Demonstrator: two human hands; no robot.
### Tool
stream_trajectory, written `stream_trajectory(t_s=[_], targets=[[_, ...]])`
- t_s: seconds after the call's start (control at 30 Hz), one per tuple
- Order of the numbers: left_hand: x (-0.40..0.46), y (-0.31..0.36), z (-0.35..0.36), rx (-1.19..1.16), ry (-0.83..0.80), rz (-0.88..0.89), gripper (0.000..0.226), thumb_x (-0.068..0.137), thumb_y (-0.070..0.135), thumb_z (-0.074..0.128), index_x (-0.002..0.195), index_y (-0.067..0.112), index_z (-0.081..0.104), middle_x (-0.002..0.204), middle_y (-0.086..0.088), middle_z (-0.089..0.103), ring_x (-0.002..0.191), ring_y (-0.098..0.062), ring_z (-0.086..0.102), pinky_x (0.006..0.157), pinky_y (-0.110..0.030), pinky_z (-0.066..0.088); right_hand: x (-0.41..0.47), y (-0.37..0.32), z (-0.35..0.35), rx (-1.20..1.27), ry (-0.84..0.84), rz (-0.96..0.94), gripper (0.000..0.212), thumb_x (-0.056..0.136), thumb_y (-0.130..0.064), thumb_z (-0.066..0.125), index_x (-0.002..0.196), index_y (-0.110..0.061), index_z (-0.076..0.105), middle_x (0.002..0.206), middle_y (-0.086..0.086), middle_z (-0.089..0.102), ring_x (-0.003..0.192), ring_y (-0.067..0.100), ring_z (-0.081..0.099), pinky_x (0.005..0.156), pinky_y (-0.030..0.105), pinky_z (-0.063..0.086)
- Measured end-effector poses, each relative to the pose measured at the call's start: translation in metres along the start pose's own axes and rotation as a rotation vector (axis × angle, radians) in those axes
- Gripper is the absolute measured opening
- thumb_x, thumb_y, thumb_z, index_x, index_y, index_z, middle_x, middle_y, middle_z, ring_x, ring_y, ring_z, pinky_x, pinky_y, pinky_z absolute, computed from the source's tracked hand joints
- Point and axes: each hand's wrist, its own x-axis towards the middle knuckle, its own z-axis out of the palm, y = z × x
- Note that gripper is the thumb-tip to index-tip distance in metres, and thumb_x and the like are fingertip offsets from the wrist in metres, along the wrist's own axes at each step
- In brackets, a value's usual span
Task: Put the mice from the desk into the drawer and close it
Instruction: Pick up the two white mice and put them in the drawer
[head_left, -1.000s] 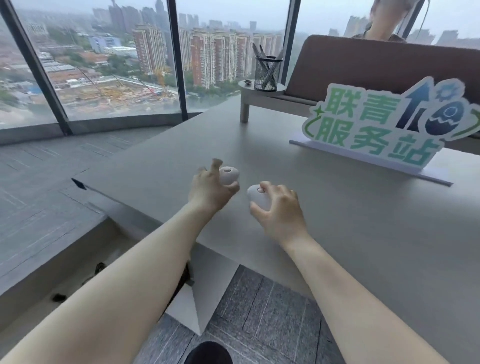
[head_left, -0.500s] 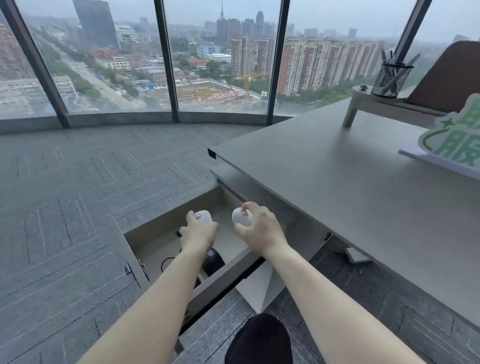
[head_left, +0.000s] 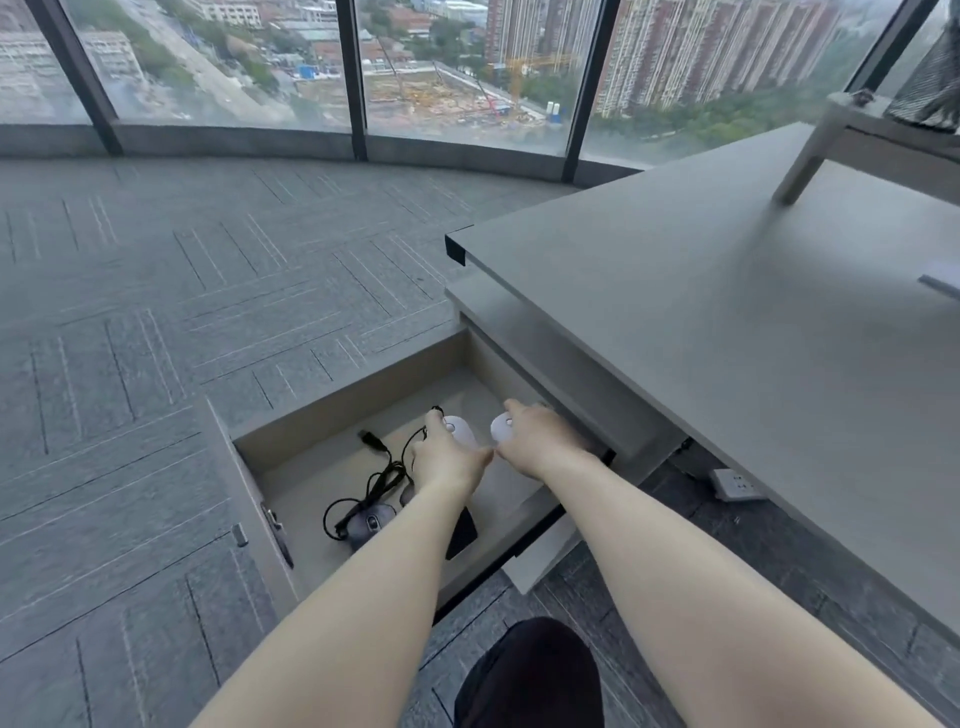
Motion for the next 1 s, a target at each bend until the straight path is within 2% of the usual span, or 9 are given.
stream_trajectory(t_s=[0.1,0.17,0.23,0.37,0.53,0.63,0.73,0.93,1.0], targets=[[0.007,-0.001,0.004,0.206,0.0,-0.041,0.081,0.069,0.04,0.072,0.133,0.016,0.028,0.119,-0.014,0.062,0.107,-0.034,0.062,0.081,-0.037,0.052,0.016,0.001,0.008,-0.165,-0.035,-0.012,0.035,0.085,-0.01,0.046,0.119,-0.014,0.05,0.121,0.012,0.055,0.103,0.032,0.052,0.074,0.035,0.045],[0.008,-0.004,0.008,0.314,0.002,-0.053,0.08,0.07,0.043,0.072,0.131,0.014,0.029,0.114,-0.013,0.065,0.107,-0.034,0.062,0.08,-0.038,0.052,0.023,0.002,0.014,-0.212,-0.067,0.003,0.03,0.083,-0.009,0.048,0.113,-0.015,0.05,0.116,0.012,0.056,0.101,0.032,0.053,0.073,0.034,0.045],[0.008,-0.01,0.014,0.368,0.007,-0.041,0.072,0.075,0.044,0.067,0.128,0.011,0.031,0.113,-0.013,0.066,0.106,-0.035,0.063,0.078,-0.037,0.049,0.027,0.004,0.022,-0.214,-0.1,0.014,0.033,0.085,-0.013,0.052,0.119,-0.014,0.051,0.12,0.013,0.056,0.105,0.033,0.056,0.076,0.034,0.048],[0.007,-0.016,0.021,0.37,0.024,-0.003,0.045,0.088,0.035,0.05,0.12,0.006,0.037,0.122,-0.02,0.059,0.113,-0.04,0.057,0.083,-0.04,0.045,0.028,0.011,0.032,-0.248,-0.134,0.031,0.038,0.088,-0.022,0.058,0.125,-0.015,0.049,0.127,0.013,0.051,0.112,0.034,0.055,0.083,0.04,0.053],[-0.005,-0.013,0.013,0.501,0.003,0.01,0.046,0.097,0.023,0.032,0.132,-0.005,0.04,0.135,-0.024,0.043,0.126,-0.044,0.045,0.104,-0.046,0.039,0.015,0.006,0.023,-0.165,-0.059,0.005,0.039,0.095,-0.022,0.042,0.133,-0.013,0.049,0.128,0.016,0.054,0.11,0.036,0.056,0.088,0.042,0.053],[-0.011,-0.003,-0.007,0.486,-0.006,0.011,0.045,0.093,0.02,0.038,0.131,-0.004,0.042,0.136,-0.024,0.044,0.125,-0.04,0.047,0.099,-0.042,0.042,-0.009,0.003,0.005,-0.053,0.1,-0.063,0.036,0.094,-0.012,0.041,0.126,-0.011,0.055,0.127,0.011,0.058,0.108,0.033,0.058,0.085,0.04,0.052],[-0.025,0.01,-0.045,0.451,0.052,0.113,0.037,0.092,0.012,0.038,0.124,-0.003,0.051,0.13,-0.022,0.052,0.119,-0.038,0.051,0.093,-0.039,0.044,-0.042,-0.008,-0.008,0.078,0.21,-0.108,0.035,0.091,-0.01,0.038,0.116,-0.013,0.062,0.118,0.007,0.065,0.101,0.029,0.062,0.081,0.04,0.055],[-0.057,-0.011,-0.128,0.313,0.283,0.275,0.038,0.089,0.028,0.041,0.117,0.012,0.06,0.118,-0.011,0.062,0.104,-0.031,0.059,0.082,-0.036,0.047,-0.123,-0.047,0.008,0.206,0.227,-0.265,0.025,0.094,-0.026,0.045,0.104,-0.019,0.067,0.103,0.002,0.073,0.096,0.025,0.064,0.07,0.031,0.048],[-0.075,-0.032,-0.152,0.252,0.374,0.313,0.035,0.09,0.025,0.042,0.115,0.012,0.061,0.116,-0.011,0.063,0.1,-0.029,0.06,0.084,-0.038,0.05,-0.151,-0.061,0.023,0.246,0.206,-0.319,0.023,0.094,-0.031,0.048,0.103,-0.02,0.067,0.098,0.001,0.074,0.095,0.024,0.064,0.074,0.034,0.053]])
